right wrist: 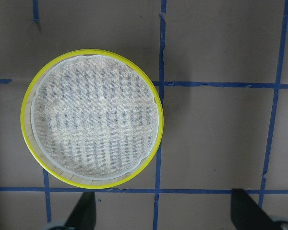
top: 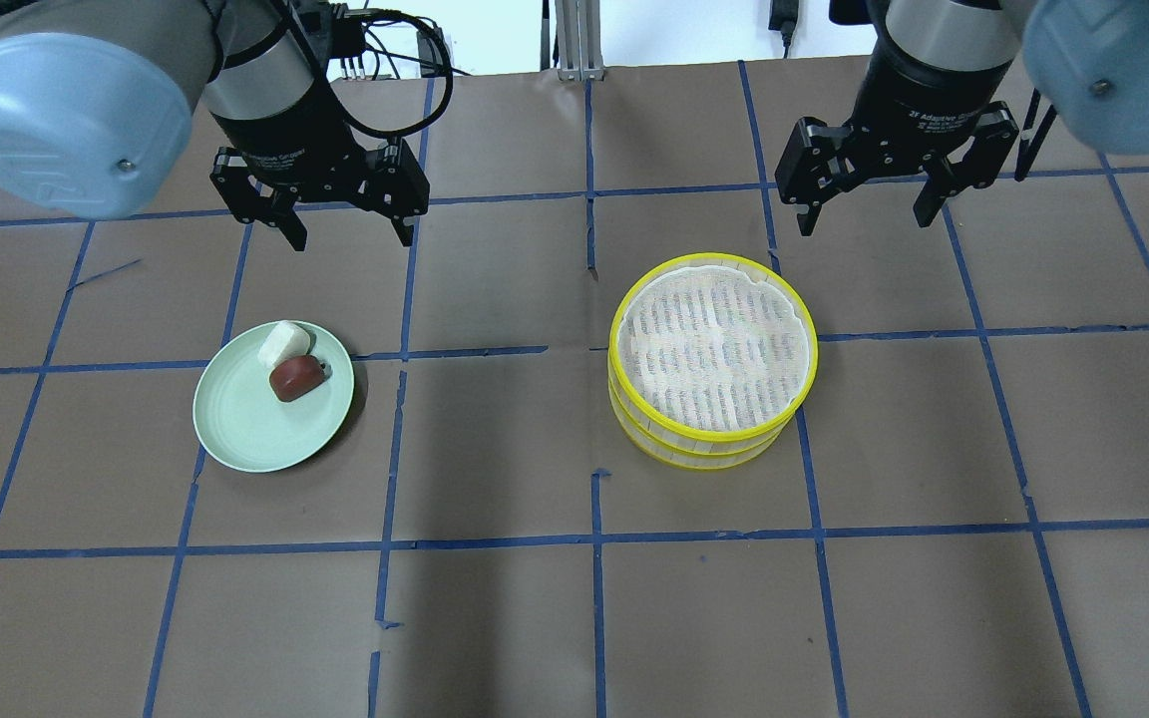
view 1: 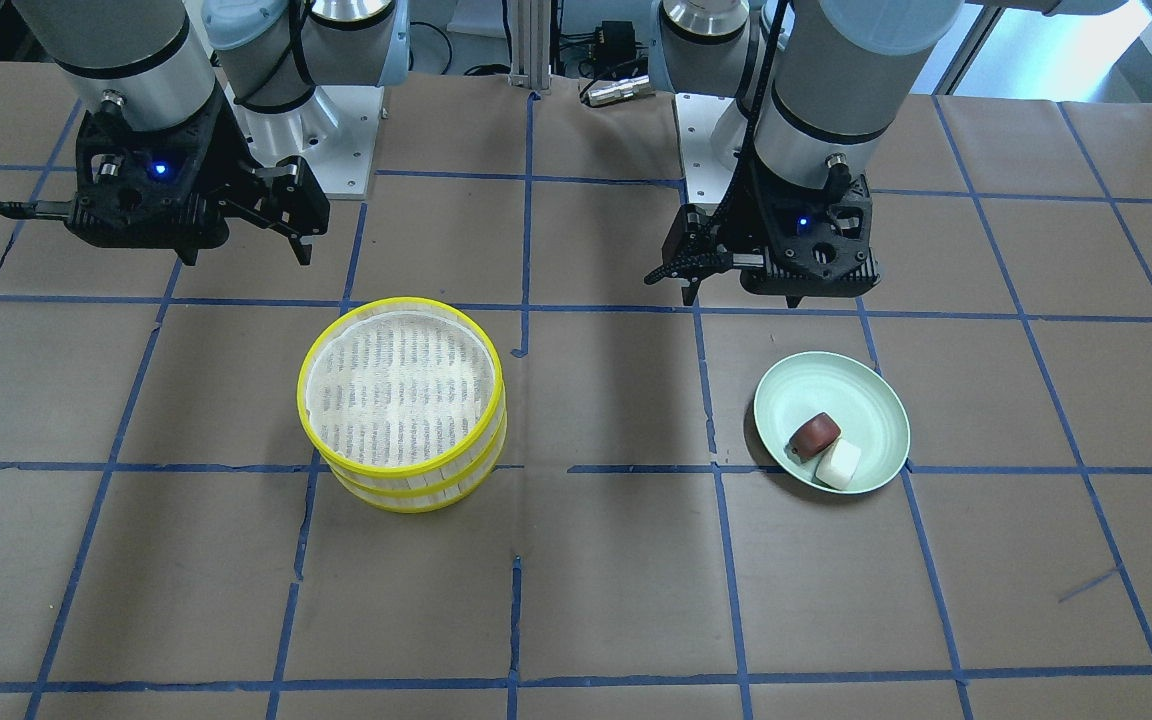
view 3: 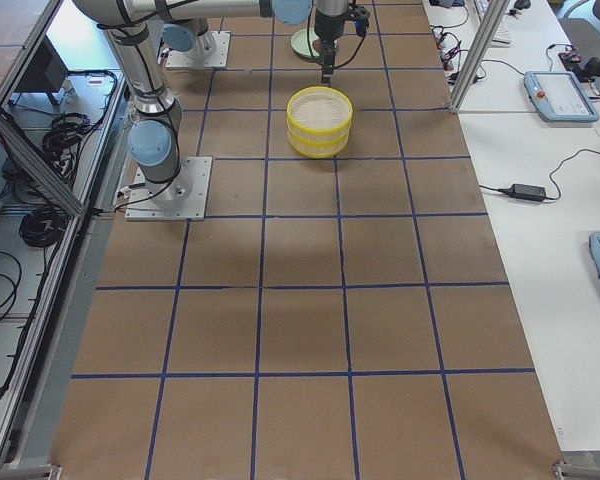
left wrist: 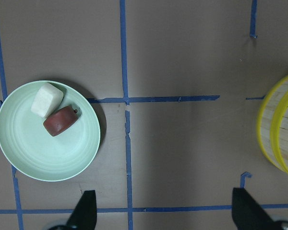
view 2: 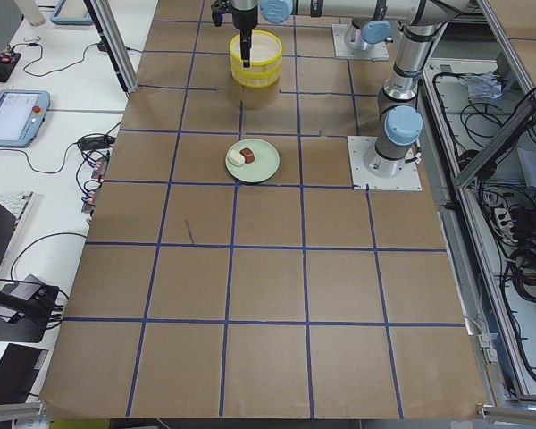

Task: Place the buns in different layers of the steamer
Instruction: 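Move right gripper to steamer top rim while left gripper moves over plate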

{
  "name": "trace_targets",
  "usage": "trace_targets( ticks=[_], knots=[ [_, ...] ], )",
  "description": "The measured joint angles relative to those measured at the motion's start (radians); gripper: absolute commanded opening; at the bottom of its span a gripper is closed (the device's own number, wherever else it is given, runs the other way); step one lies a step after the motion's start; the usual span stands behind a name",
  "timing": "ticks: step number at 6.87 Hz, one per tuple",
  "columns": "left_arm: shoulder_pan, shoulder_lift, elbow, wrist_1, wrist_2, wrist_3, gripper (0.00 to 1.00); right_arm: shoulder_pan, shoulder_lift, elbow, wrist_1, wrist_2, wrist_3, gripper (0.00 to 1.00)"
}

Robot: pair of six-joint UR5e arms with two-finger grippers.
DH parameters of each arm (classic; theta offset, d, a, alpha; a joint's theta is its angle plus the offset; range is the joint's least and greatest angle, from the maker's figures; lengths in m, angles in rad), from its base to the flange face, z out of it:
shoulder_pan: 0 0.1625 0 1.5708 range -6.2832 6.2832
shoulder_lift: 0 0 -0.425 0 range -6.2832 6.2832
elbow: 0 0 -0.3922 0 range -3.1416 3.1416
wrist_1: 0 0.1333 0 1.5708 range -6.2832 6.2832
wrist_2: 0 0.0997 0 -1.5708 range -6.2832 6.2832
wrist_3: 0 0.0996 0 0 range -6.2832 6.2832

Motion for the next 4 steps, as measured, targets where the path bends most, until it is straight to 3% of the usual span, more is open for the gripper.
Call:
trace_targets(
  ticks=[4],
  knots=[
    [0.012,0.002,-0.005,-0.002,0.002,0.006,1.00,0.000,0.008,0.032,-0.018,-0.002,-0.001,1.00]
  ],
)
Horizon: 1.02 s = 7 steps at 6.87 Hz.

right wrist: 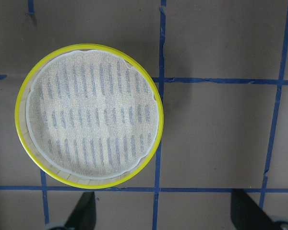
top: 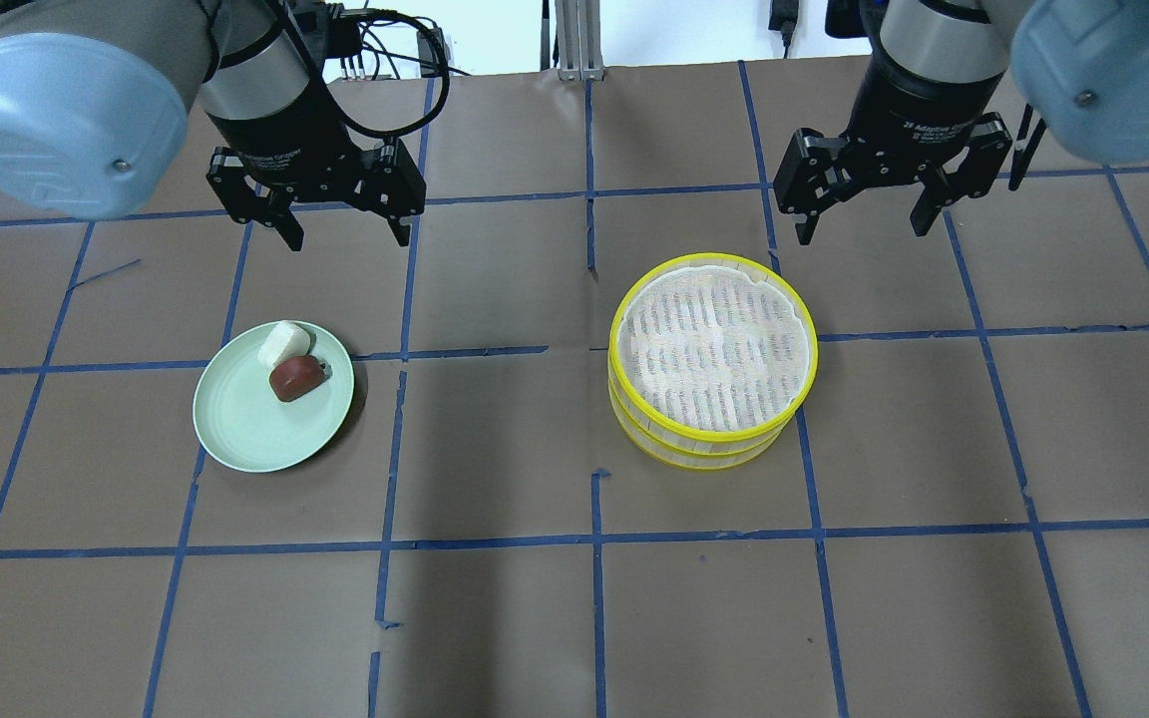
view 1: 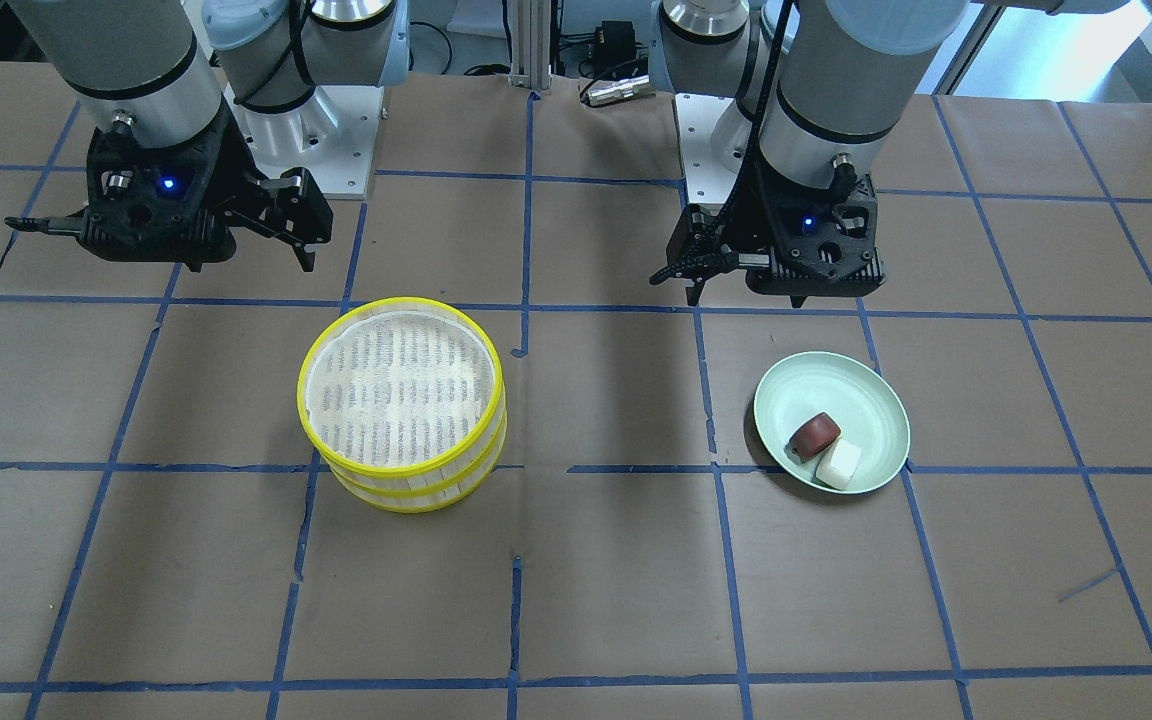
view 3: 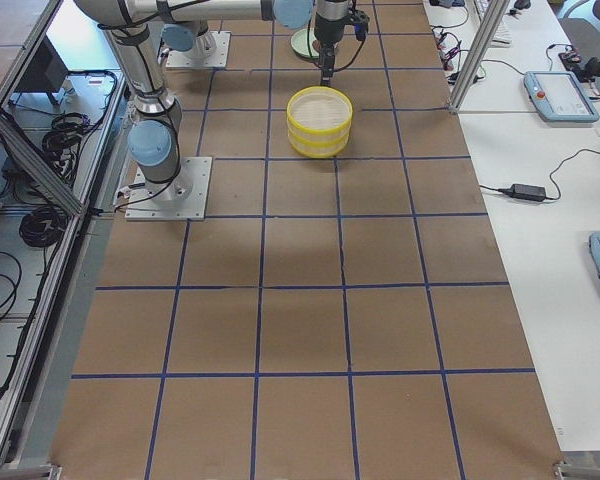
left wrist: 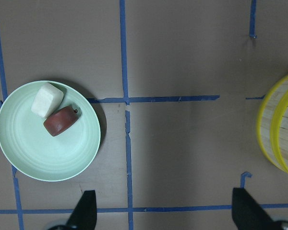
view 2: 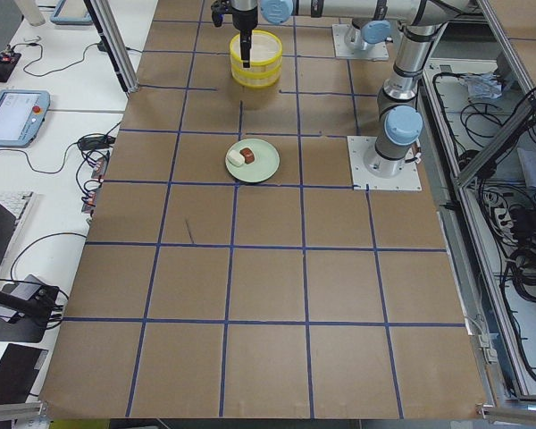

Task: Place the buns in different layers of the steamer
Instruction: 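Move right gripper to steamer top rim while left gripper moves over plate, then grasp top steamer tier rim with right gripper while left grasps white bun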

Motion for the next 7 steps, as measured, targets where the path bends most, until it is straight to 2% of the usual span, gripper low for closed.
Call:
trace_targets(
  ticks=[2,3,5,7],
  knots=[
    [0.056,-0.003,-0.064,0.030,-0.001,0.062,1.00,0.000,0.018,0.099,-0.107,0.000,0.000,1.00],
    [0.109,-0.011,-0.113,0.091,-0.001,0.122,1.00,0.000,0.039,0.143,-0.175,0.000,0.000,1.00],
    [0.192,-0.037,-0.203,0.191,-0.002,0.223,0.99,0.000,0.114,0.181,-0.245,0.000,0.000,1.00],
    [0.223,-0.057,-0.275,0.252,-0.001,0.251,0.99,0.000,0.172,0.206,-0.305,0.000,0.000,1.00]
  ],
)
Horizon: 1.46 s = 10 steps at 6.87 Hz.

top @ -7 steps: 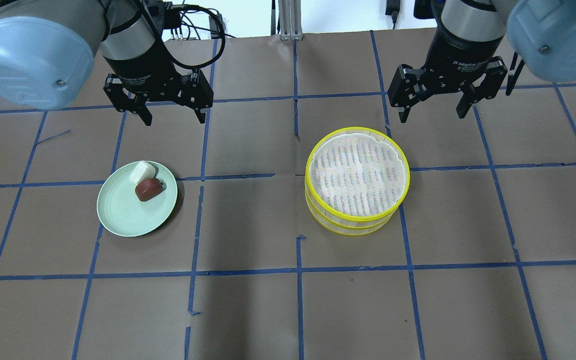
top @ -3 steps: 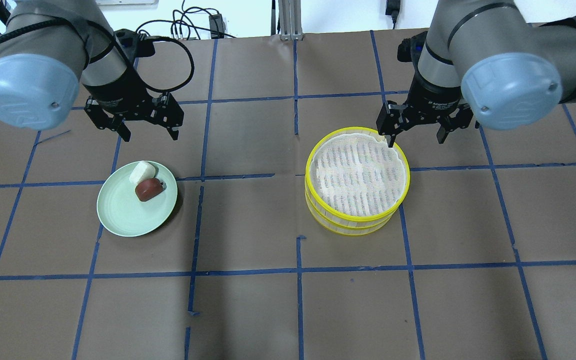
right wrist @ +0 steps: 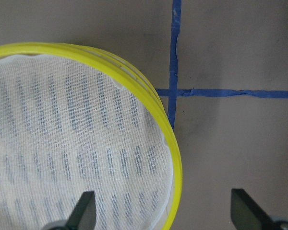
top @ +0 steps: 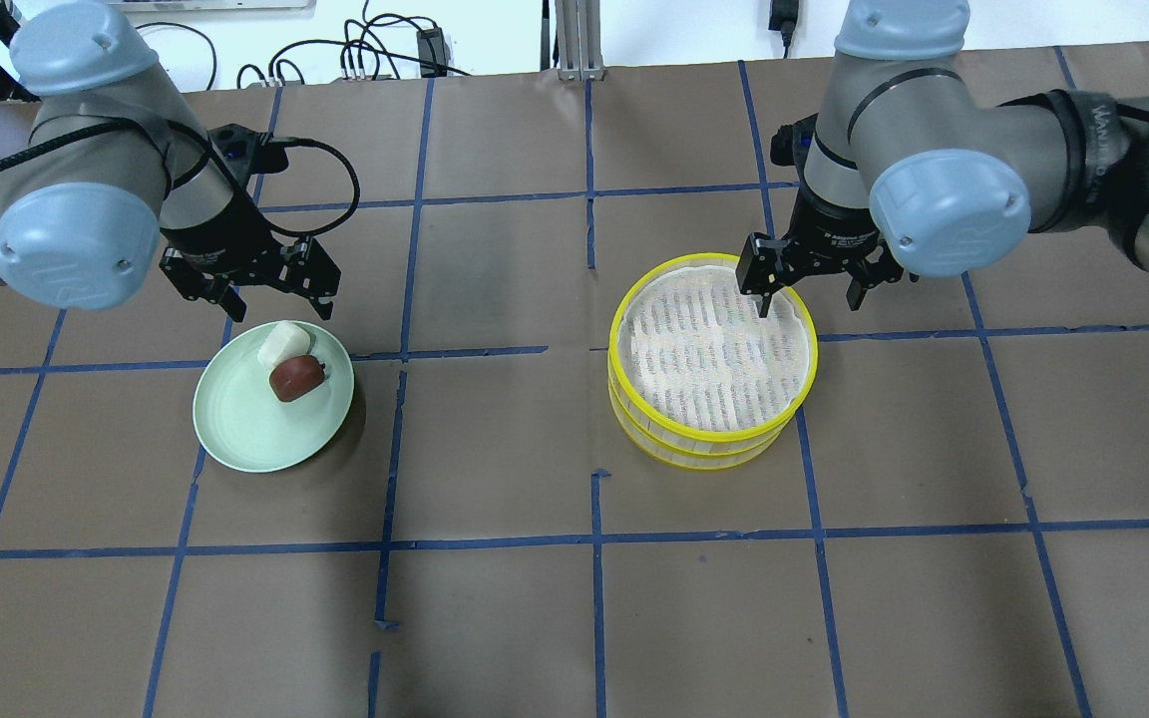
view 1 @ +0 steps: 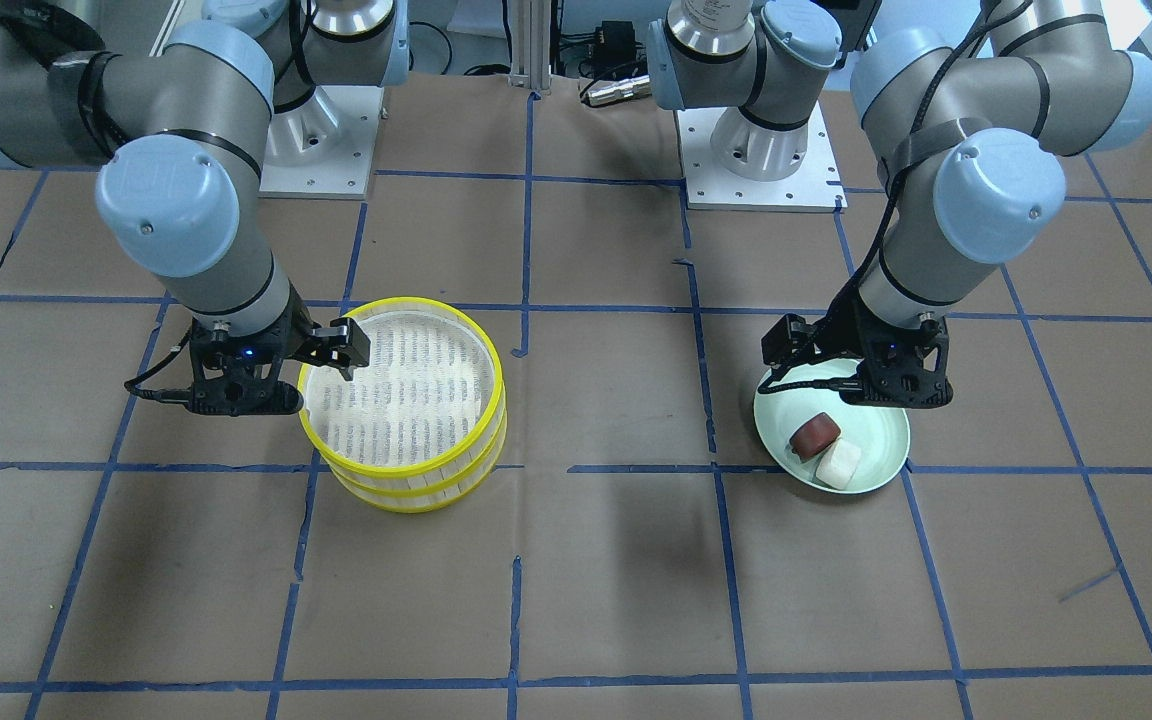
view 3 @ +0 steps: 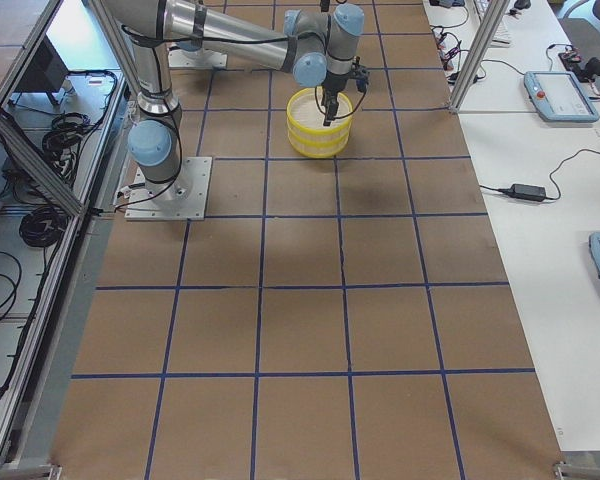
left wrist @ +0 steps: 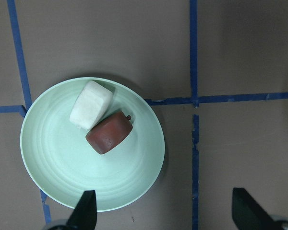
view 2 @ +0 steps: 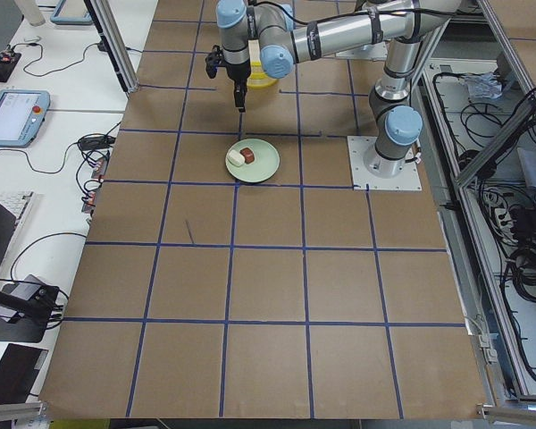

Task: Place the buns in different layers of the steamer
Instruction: 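Grasp top steamer tier rim with right gripper while left grasps white bun, then lift top tier aside with right gripper while left lifts white bun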

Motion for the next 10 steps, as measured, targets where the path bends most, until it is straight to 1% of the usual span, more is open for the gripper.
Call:
trace_targets(
  ticks=[1,2,3,4,5,6,8,10],
  knots=[
    [0.007,-0.013,-0.015,0.013,0.003,0.003,0.99,0.000,0.027,0.017,-0.038,0.001,0.000,0.80],
    [0.018,-0.027,-0.018,0.020,0.006,0.005,0.99,0.000,0.053,0.033,-0.078,0.000,-0.001,0.40],
    [0.029,-0.035,-0.016,0.027,0.008,0.006,0.99,0.000,0.069,0.042,-0.098,-0.002,-0.002,0.25],
    [0.035,-0.040,-0.012,0.032,0.009,0.008,0.98,0.000,0.073,0.046,-0.104,-0.004,-0.004,0.21],
    [0.038,-0.050,-0.008,0.051,0.010,0.016,0.98,0.000,0.070,0.046,-0.102,-0.004,-0.006,0.12],
    [0.048,-0.074,-0.008,0.098,0.012,0.048,0.98,0.000,0.066,0.046,-0.100,-0.005,-0.009,0.08],
    [0.103,-0.144,-0.016,0.207,0.006,0.127,0.93,0.000,0.051,0.042,-0.094,-0.005,-0.022,0.08],
    [0.123,-0.206,-0.008,0.255,-0.003,0.123,0.86,-0.007,0.010,0.033,-0.057,-0.005,-0.031,0.08]
  ],
)
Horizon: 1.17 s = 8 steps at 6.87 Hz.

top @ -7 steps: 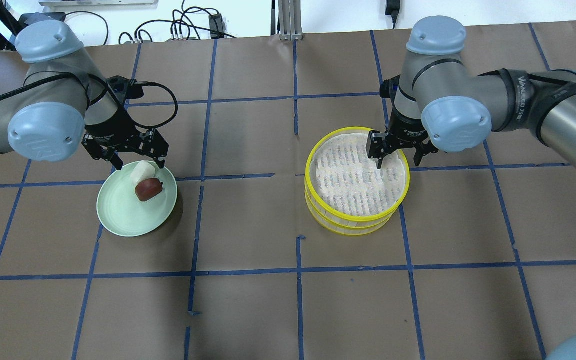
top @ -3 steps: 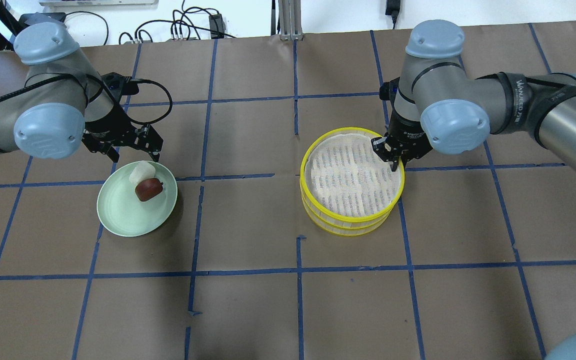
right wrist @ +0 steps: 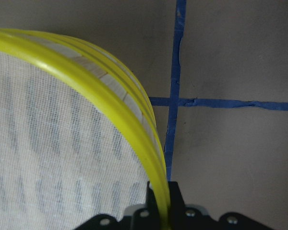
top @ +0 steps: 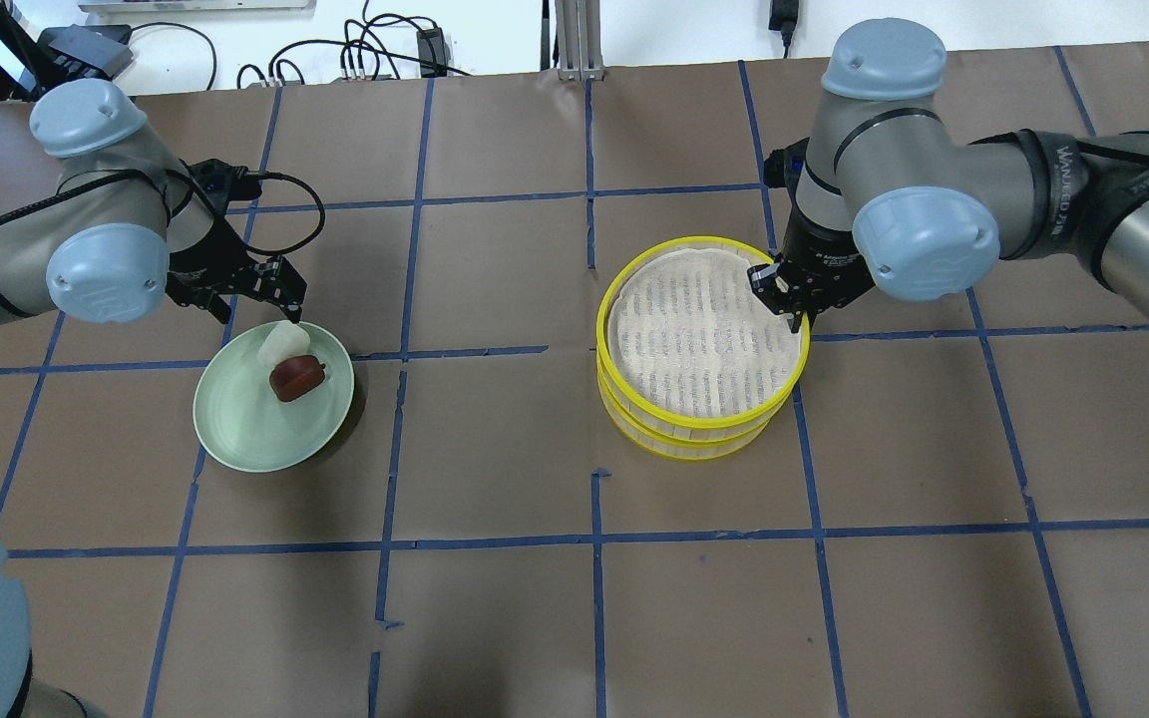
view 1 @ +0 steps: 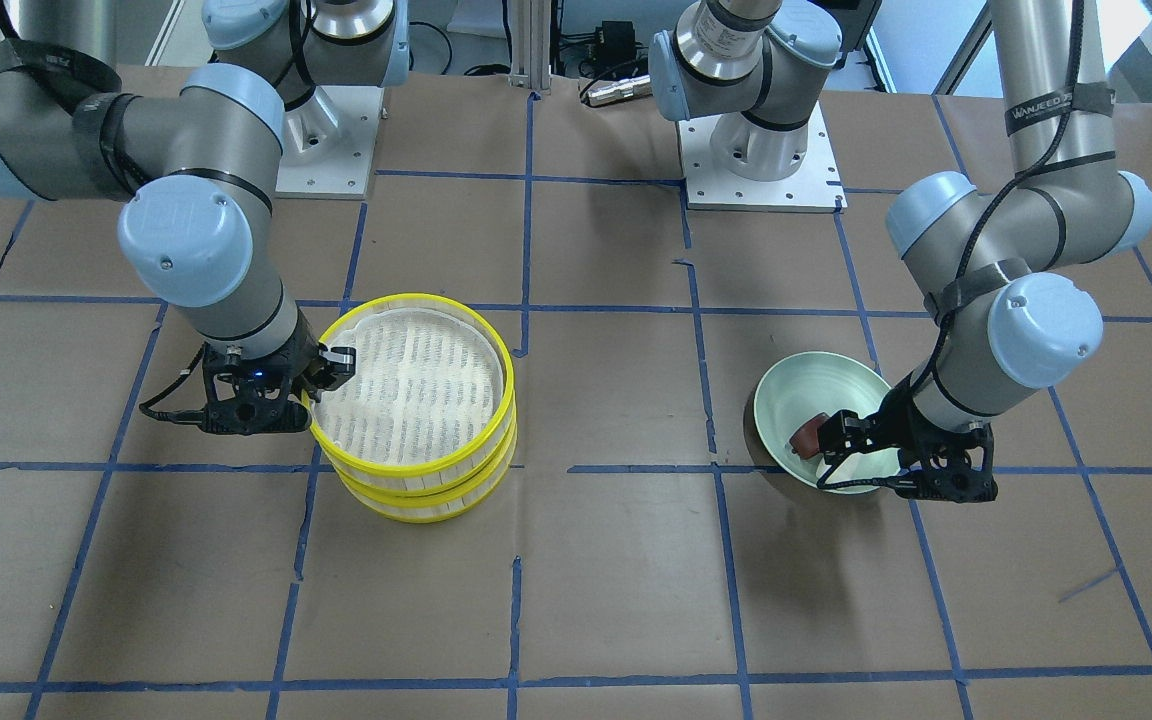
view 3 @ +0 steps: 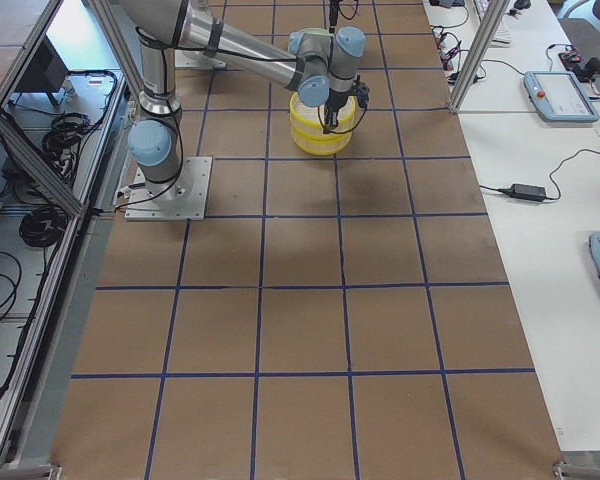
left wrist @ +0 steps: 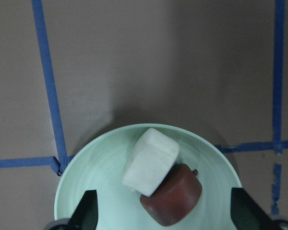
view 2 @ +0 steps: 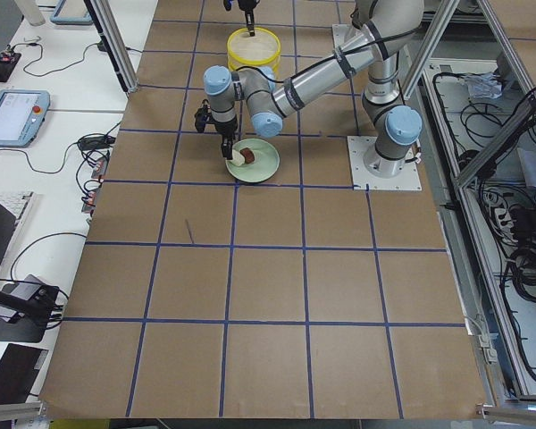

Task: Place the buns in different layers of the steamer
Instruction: 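Lift top tier aside with right gripper while left lifts white bun, then carry white bun into the bottom steamer tier with left gripper, release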

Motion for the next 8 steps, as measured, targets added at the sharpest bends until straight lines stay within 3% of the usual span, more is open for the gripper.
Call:
trace_targets(
  ticks=[1,4,6,8],
  knots=[
    [0.002,-0.024,0.002,0.010,-0.021,-0.050,0.82,-0.006,-0.021,-0.012,0.029,0.000,-0.006,0.08],
    [0.003,-0.050,-0.004,0.015,-0.061,-0.139,0.27,-0.090,-0.060,-0.126,0.208,0.001,-0.059,0.09],
    [0.003,-0.050,-0.001,0.015,-0.054,-0.141,0.14,-0.153,-0.093,-0.166,0.285,0.001,-0.135,0.10],
    [0.002,-0.034,0.016,0.006,-0.046,-0.141,0.13,-0.203,-0.124,-0.172,0.299,-0.023,-0.218,0.11]
  ],
)
